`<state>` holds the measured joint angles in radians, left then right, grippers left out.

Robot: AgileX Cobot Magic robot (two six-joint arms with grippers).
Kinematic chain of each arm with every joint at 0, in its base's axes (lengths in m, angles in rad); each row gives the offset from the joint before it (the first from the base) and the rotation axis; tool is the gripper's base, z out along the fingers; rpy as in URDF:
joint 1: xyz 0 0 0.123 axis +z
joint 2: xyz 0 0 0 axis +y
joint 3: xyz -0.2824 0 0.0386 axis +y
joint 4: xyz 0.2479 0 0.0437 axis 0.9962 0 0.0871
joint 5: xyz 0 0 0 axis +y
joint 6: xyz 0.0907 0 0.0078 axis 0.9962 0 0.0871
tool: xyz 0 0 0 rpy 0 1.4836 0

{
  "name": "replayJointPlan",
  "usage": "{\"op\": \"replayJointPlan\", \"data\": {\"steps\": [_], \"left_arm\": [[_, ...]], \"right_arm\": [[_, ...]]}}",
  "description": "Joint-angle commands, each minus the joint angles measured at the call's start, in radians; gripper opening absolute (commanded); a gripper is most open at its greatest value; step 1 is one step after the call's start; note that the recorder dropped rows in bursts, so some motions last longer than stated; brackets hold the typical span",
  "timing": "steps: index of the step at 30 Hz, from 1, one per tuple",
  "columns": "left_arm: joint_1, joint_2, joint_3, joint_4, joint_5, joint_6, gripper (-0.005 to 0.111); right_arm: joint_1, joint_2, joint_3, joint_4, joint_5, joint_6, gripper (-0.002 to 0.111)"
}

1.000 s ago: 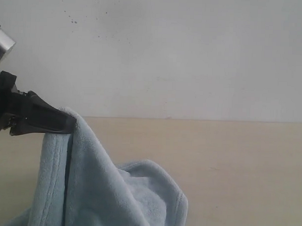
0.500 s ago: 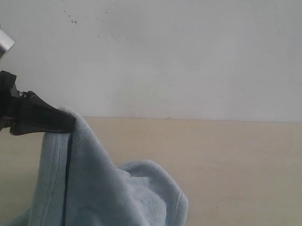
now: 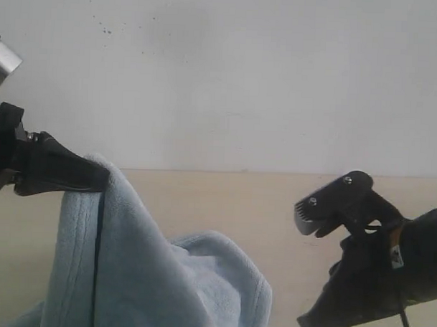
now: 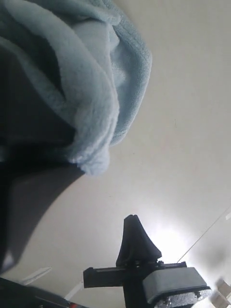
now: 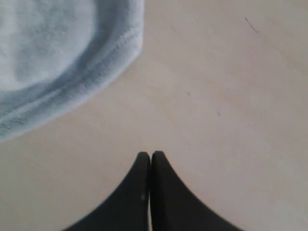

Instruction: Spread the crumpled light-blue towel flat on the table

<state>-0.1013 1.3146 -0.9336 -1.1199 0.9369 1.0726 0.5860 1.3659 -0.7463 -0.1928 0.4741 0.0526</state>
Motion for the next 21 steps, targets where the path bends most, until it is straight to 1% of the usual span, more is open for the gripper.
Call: {"op": "replayJointPlan", "data": {"steps": [1, 3, 4, 5, 6, 8, 9, 12, 13, 14, 15, 17, 19, 21], "left_arm": [[-0.002, -0.001, 0.005, -0.013, 0.001, 0.006, 0.004], [-0.002, -0.001, 0.005, 0.004, 0.001, 0.006, 0.004], [-0.002, -0.001, 0.005, 0.017, 0.001, 0.006, 0.004], [-0.002, -0.001, 0.005, 0.038, 0.001, 0.006, 0.004], [-0.002, -0.001, 0.005, 0.046, 0.001, 0.006, 0.004], [-0.002, -0.001, 0.017, 0.047, -0.006, 0.006, 0.004], [-0.002, -0.001, 0.024, 0.044, -0.02, 0.006, 0.004], [-0.002, -0.001, 0.053, 0.033, -0.056, 0.006, 0.004], [-0.002, -0.001, 0.064, 0.033, -0.073, 0.006, 0.004], [-0.002, -0.001, 0.073, 0.031, -0.081, 0.006, 0.004], [-0.002, -0.001, 0.078, 0.029, -0.081, 0.006, 0.004], [-0.002, -0.001, 0.085, 0.026, -0.081, 0.006, 0.004], [-0.002, -0.001, 0.085, 0.017, -0.081, 0.006, 0.004], [-0.002, -0.001, 0.085, 0.005, -0.081, 0.006, 0.004]], "right_arm": [[0.008, 0.026, -0.01, -0.025, -0.131, -0.001, 0.0], [-0.045, 0.068, -0.013, -0.037, -0.205, 0.053, 0.0], [-0.08, 0.101, -0.025, -0.032, -0.21, 0.087, 0.0], [-0.116, 0.141, -0.048, -0.015, -0.184, 0.127, 0.0], [-0.142, 0.177, -0.084, 0.017, -0.12, 0.124, 0.0], [-0.188, 0.274, -0.167, 0.134, 0.064, -0.019, 0.0], [-0.212, 0.321, -0.214, 0.275, 0.138, -0.136, 0.0], [-0.24, 0.441, -0.328, 0.783, 0.342, -0.596, 0.0], [-0.24, 0.478, -0.361, 0.895, 0.398, -0.694, 0.001], [-0.24, 0.509, -0.39, 0.951, 0.435, -0.74, 0.002], [-0.238, 0.536, -0.416, 0.981, 0.46, -0.765, 0.005], [-0.238, 0.571, -0.448, 0.976, 0.474, -0.769, 0.012], [-0.24, 0.593, -0.462, 0.962, 0.455, -0.769, 0.025], [-0.24, 0.602, -0.462, 0.958, 0.401, -0.769, 0.041]]}}
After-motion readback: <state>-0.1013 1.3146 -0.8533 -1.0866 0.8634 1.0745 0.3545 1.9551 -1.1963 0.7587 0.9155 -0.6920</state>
